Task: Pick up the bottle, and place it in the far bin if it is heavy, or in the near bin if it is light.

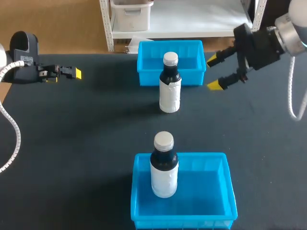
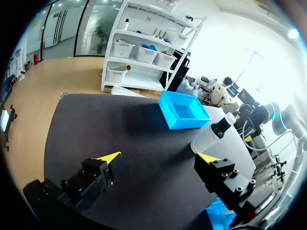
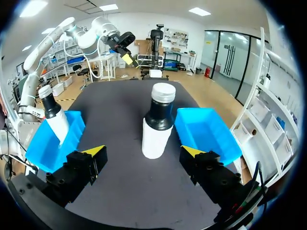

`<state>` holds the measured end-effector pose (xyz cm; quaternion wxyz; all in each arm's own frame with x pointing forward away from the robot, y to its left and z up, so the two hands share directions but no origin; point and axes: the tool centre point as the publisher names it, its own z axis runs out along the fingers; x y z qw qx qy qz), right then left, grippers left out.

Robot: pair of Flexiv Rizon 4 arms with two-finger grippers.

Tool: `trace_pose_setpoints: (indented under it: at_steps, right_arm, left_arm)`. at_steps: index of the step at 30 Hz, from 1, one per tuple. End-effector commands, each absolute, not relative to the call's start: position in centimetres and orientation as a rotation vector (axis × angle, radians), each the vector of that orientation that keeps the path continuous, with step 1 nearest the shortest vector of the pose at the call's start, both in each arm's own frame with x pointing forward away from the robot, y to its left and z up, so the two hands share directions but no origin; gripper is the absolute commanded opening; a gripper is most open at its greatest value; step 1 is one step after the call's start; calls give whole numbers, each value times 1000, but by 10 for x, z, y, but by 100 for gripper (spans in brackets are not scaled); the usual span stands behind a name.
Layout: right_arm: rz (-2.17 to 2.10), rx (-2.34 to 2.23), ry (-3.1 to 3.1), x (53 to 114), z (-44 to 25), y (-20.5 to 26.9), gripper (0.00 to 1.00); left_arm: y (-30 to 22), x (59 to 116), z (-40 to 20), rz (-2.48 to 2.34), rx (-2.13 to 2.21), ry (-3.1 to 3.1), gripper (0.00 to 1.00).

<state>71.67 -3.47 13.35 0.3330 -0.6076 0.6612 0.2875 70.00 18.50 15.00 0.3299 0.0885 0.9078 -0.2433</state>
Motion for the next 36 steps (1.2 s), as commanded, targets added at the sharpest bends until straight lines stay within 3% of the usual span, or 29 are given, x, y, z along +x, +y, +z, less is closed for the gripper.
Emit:
trace_pose_setpoints:
  at_steps: [1, 36]
  right_arm:
    - [795, -1619, 1713, 744, 131, -21, 100]
    - [911, -1611, 1673, 751, 122, 66, 100]
  left_arm:
    - [185, 700, 150, -636, 231, 2374, 100]
    - [185, 700, 150, -636, 231, 2374, 100]
